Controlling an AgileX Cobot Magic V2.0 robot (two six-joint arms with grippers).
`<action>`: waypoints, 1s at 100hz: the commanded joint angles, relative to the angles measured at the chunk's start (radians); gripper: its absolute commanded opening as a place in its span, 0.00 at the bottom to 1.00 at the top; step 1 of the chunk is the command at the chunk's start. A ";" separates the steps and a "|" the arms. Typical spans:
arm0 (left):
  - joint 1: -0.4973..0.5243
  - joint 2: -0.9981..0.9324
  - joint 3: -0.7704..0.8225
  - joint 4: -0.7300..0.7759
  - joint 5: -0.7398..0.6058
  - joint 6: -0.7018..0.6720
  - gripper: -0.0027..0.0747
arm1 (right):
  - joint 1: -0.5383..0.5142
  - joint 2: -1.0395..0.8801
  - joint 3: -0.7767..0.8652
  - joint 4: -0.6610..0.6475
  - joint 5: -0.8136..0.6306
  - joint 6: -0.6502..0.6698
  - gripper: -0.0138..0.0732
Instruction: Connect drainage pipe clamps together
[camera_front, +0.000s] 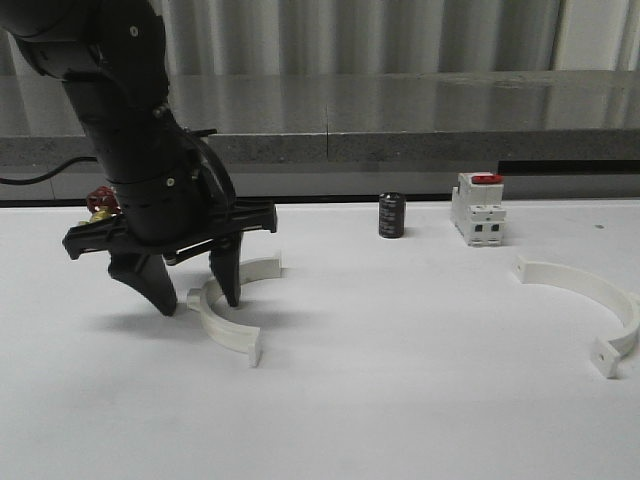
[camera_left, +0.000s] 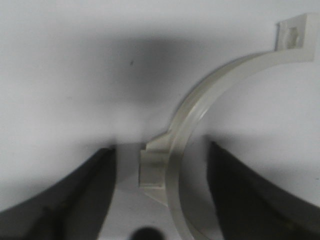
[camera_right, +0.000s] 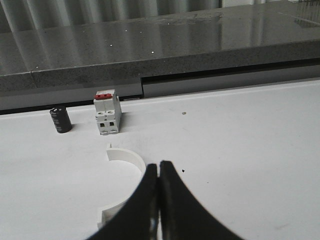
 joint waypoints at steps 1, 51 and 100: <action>-0.008 -0.050 -0.024 0.002 -0.012 -0.002 0.84 | -0.005 -0.018 -0.016 -0.010 -0.078 -0.002 0.08; -0.003 -0.283 -0.022 0.190 -0.012 0.046 0.86 | -0.005 -0.018 -0.016 -0.010 -0.078 -0.002 0.08; 0.159 -0.698 0.171 0.243 -0.081 0.137 0.86 | -0.005 -0.018 -0.016 -0.010 -0.077 -0.002 0.08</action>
